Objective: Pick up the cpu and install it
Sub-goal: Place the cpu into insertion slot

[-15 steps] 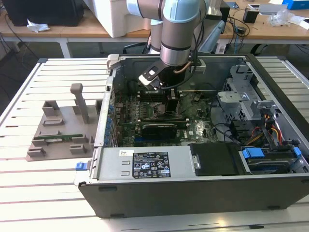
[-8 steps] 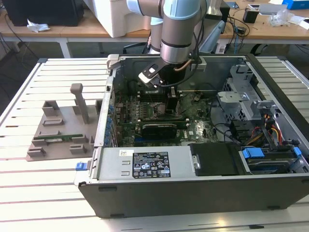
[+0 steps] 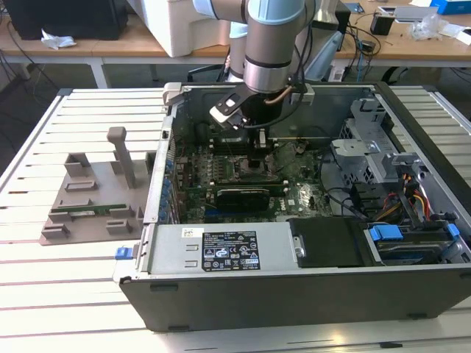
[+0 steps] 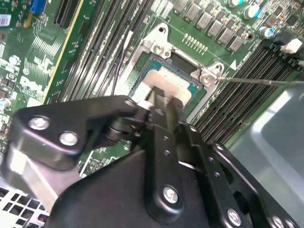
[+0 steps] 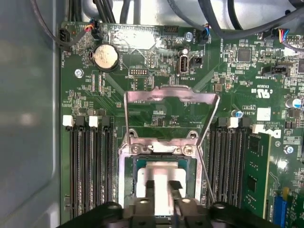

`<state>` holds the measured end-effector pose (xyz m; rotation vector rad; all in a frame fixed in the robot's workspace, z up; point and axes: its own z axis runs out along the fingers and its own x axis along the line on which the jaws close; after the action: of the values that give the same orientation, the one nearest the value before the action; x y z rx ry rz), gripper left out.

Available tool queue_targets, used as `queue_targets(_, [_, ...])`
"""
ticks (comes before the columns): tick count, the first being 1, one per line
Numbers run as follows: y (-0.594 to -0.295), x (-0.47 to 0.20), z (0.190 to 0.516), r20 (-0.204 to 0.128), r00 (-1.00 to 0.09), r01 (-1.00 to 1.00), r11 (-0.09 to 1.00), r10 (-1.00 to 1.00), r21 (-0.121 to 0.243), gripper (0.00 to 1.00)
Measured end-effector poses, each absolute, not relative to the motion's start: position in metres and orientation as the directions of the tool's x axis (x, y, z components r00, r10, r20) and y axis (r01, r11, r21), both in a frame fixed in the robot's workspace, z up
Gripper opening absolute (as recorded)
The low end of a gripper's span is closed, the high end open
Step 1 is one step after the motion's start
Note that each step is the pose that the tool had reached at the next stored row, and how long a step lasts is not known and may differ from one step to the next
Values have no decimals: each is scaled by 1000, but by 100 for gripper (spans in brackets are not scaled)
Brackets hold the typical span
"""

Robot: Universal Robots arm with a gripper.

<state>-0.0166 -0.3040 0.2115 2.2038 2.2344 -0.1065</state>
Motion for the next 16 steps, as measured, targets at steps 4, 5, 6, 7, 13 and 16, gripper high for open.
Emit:
queue_targets(4, [-306,-20,209,-48,-32,998,30,998,-47,11])
queue_targets(5, [-306,-20,207,-49,-33,998,30,998,-47,11])
queue_targets(6, [-306,-20,207,-49,-33,998,30,998,-47,11])
queue_targets(7, [-306,-20,206,-49,-33,998,30,998,-48,11])
queue_targets(13, [-306,-14,205,-44,-33,998,31,998,-48,11])
queue_targets(16, [-306,-14,216,-45,-33,998,31,998,-49,11])
